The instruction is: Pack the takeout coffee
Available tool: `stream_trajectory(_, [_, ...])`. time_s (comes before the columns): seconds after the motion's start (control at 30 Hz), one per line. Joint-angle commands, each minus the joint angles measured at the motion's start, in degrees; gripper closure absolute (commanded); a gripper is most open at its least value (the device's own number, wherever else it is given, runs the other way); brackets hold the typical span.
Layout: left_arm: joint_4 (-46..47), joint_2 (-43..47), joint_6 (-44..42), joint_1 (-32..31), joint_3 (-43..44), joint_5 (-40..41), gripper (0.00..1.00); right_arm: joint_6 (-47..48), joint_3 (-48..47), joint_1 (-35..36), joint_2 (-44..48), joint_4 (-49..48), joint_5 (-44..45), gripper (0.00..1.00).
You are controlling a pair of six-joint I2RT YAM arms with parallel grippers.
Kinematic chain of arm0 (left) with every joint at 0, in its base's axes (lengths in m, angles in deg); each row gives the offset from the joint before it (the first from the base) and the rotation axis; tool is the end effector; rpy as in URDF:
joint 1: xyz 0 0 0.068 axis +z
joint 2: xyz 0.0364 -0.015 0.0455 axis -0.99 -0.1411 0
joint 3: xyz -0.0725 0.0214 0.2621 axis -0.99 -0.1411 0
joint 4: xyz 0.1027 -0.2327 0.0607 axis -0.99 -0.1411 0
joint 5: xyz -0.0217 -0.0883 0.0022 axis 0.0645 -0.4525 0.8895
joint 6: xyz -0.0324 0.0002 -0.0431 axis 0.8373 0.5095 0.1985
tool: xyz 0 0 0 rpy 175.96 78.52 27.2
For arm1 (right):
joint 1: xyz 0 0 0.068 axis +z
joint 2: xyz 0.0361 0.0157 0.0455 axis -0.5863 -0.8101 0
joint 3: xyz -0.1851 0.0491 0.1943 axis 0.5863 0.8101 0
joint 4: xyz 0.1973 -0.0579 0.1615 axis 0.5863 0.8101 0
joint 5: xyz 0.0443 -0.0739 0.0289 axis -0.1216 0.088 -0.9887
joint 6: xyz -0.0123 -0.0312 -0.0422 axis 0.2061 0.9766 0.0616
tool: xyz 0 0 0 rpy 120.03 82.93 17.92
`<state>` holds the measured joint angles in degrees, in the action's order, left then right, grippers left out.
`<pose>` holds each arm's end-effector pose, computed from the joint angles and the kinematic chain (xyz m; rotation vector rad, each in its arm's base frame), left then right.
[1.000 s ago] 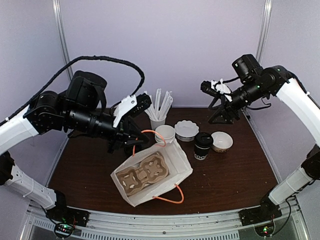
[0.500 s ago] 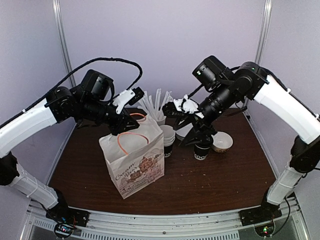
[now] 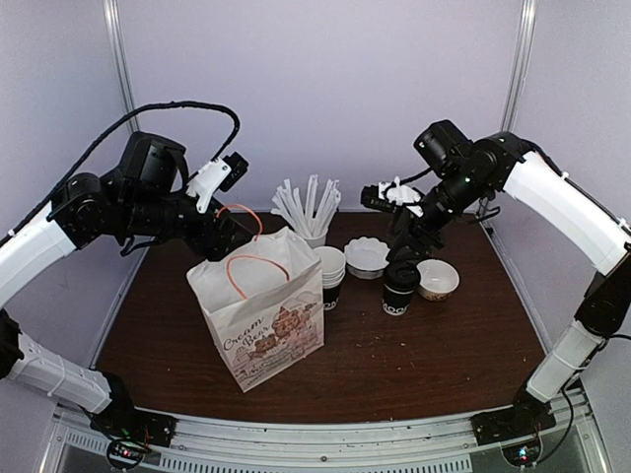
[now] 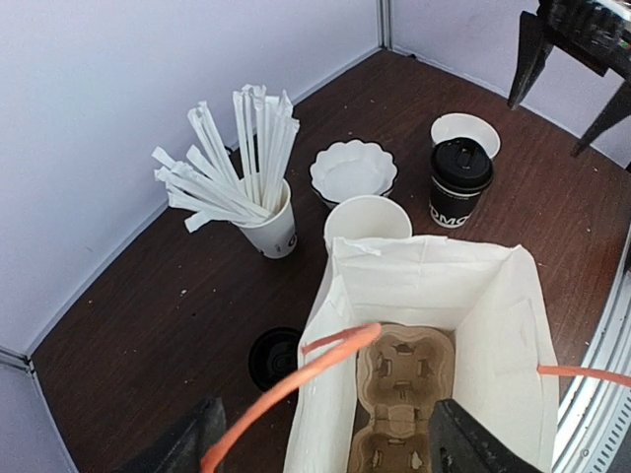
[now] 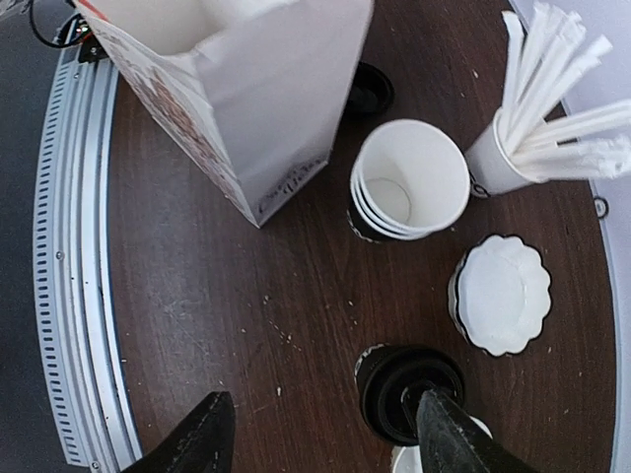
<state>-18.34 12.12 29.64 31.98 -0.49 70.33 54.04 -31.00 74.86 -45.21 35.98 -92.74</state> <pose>0.1656 -0.1908 0.4109 0.7972 2.0400 -0.4250 0.2342 0.2101 0.3958 -1.7416 1.8467 0.6005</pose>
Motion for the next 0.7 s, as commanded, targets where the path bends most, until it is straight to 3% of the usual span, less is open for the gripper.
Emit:
stream_trajectory(0.0, [-3.14, 1.68, 2.12, 0.59, 0.4, 2.37, 0.25, -1.58, 2.97, -5.52, 1.06, -1.34, 1.01, 0.33])
stream_trajectory(0.23, [-5.16, 2.14, 2.58, 2.13, -1.28, 2.91, 0.13, -1.98, 4.04, -9.4, -3.14, -0.71, 4.76, 0.32])
stream_trajectory(0.33, [-2.93, 3.63, 2.04, 2.25, -3.51, 2.46, 0.09, -3.32, 3.97, -10.22, -5.28, -0.88, 8.84, 0.24])
stream_trajectory(0.67, [-2.19, 4.6, 2.49, 2.28, -4.56, 2.55, 0.09, -0.58, 3.21, -10.48, -10.99, 2.12, 12.47, 0.05])
